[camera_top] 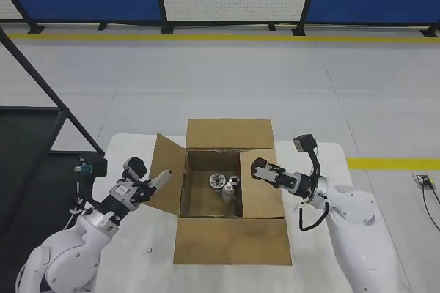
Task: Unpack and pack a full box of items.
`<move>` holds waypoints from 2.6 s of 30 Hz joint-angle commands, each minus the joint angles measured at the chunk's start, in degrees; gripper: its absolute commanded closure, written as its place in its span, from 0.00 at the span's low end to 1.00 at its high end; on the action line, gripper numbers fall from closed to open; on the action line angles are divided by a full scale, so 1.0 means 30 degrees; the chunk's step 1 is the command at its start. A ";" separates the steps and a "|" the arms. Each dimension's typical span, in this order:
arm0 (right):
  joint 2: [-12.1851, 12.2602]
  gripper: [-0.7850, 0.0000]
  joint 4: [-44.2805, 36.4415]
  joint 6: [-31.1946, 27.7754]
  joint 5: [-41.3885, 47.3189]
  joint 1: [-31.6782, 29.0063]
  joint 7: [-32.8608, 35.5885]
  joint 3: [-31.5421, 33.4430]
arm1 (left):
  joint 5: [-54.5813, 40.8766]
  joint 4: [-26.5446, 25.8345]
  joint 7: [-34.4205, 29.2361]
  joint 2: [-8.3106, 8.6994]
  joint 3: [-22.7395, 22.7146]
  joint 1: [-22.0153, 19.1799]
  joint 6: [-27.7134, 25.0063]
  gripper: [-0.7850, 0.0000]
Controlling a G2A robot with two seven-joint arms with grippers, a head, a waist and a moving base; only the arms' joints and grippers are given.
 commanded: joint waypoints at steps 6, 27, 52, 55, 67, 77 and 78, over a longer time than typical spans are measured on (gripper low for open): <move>0.0001 0.00 -0.0085 0.0041 -0.0018 -0.0111 -0.0303 -0.0027 | -0.0819 0.0073 0.0112 -0.0029 0.0107 0.0160 0.0385 0.00; 0.1400 0.00 -0.4373 -0.3217 0.2460 -0.4094 -0.0447 0.3307 | -0.8576 0.6262 -0.8015 -0.0801 0.8838 -0.9129 0.6060 0.00; 0.2523 0.00 -0.4804 -0.3561 0.3097 -0.5073 -0.1645 0.3334 | -1.1315 1.4876 -0.5848 -0.2653 1.4126 -1.2613 0.6086 0.00; 0.2633 0.00 -0.4769 -0.3584 0.3132 -0.5046 -0.1766 0.3215 | -1.1741 1.5087 -0.5445 -0.2791 1.4183 -1.2640 0.5856 0.00; 0.3009 0.00 -0.4521 -0.3697 0.3199 -0.4756 -0.2312 0.2490 | -1.1771 1.3048 -0.5981 -0.2463 1.2875 -1.1901 0.5388 0.00; 0.3382 0.00 -0.4626 -0.3719 0.3114 -0.4716 -0.2505 0.2450 | -1.1549 1.0183 -0.5931 -0.2151 1.1699 -1.1235 0.5880 0.00; 0.3440 0.00 -0.4713 -0.3677 0.3084 -0.4793 -0.2460 0.2567 | -1.1525 0.9937 -0.5877 -0.2152 1.1692 -1.1236 0.5938 0.00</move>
